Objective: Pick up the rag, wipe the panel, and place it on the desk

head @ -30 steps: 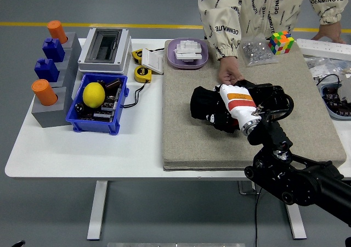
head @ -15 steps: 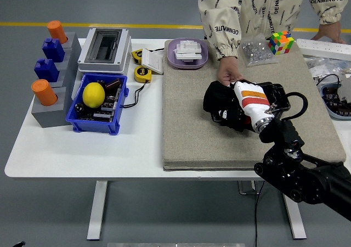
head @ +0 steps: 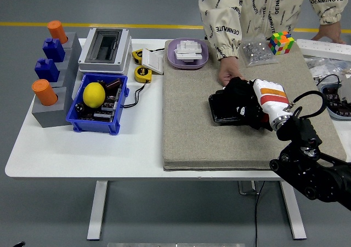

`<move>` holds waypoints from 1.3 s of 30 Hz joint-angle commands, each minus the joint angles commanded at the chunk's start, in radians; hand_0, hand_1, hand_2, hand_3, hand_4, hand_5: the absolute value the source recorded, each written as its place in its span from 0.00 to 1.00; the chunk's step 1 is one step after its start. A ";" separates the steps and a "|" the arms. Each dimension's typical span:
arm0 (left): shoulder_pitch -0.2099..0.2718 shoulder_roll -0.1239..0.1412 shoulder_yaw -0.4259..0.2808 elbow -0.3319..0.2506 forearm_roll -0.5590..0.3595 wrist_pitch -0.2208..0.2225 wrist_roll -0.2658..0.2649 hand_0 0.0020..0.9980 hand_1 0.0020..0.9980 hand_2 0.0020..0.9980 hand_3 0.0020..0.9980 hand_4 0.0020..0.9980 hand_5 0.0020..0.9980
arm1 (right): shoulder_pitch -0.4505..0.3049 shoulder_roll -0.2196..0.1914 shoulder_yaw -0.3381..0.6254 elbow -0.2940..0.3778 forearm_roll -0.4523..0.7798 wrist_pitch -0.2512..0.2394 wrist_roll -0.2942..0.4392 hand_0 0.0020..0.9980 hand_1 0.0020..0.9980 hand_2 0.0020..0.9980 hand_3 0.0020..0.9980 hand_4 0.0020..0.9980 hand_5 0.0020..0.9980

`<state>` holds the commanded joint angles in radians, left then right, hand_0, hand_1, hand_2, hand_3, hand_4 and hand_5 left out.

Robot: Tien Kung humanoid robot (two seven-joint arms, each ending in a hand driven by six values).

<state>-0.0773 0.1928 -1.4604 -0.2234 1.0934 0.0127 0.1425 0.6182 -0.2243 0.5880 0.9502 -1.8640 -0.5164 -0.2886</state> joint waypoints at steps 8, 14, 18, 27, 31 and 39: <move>0.002 -0.002 -0.003 -0.001 0.000 0.000 0.000 0.61 0.64 0.65 0.56 0.63 0.44 | -0.005 -0.047 0.028 -0.018 -0.005 0.008 -0.002 0.30 0.43 0.45 0.49 0.91 0.12; 0.004 -0.002 -0.004 0.000 -0.002 -0.001 0.000 0.61 0.64 0.65 0.56 0.63 0.44 | -0.018 -0.082 0.058 -0.028 -0.010 0.013 -0.003 0.30 0.43 0.45 0.48 0.91 0.12; 0.006 -0.003 -0.004 0.000 -0.002 -0.001 0.000 0.61 0.64 0.65 0.56 0.63 0.44 | -0.029 -0.102 0.076 -0.035 -0.012 0.015 -0.003 0.30 0.43 0.45 0.49 0.91 0.12; 0.012 -0.003 -0.004 0.000 -0.001 -0.001 0.000 0.61 0.64 0.65 0.56 0.63 0.44 | -0.053 -0.135 0.105 -0.046 -0.017 0.019 -0.003 0.30 0.43 0.45 0.49 0.91 0.12; 0.013 -0.003 -0.003 -0.001 -0.001 -0.002 -0.001 0.61 0.64 0.65 0.56 0.63 0.44 | -0.059 -0.144 0.111 -0.047 -0.019 0.020 -0.004 0.30 0.43 0.45 0.48 0.91 0.12; 0.014 -0.003 -0.001 -0.001 -0.002 -0.002 -0.001 0.61 0.64 0.65 0.56 0.63 0.44 | -0.066 -0.158 0.125 -0.047 -0.022 0.021 -0.005 0.30 0.43 0.45 0.49 0.91 0.12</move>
<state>-0.0631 0.1896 -1.4610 -0.2243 1.0916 0.0108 0.1417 0.5525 -0.3825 0.7128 0.9028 -1.8860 -0.4951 -0.2933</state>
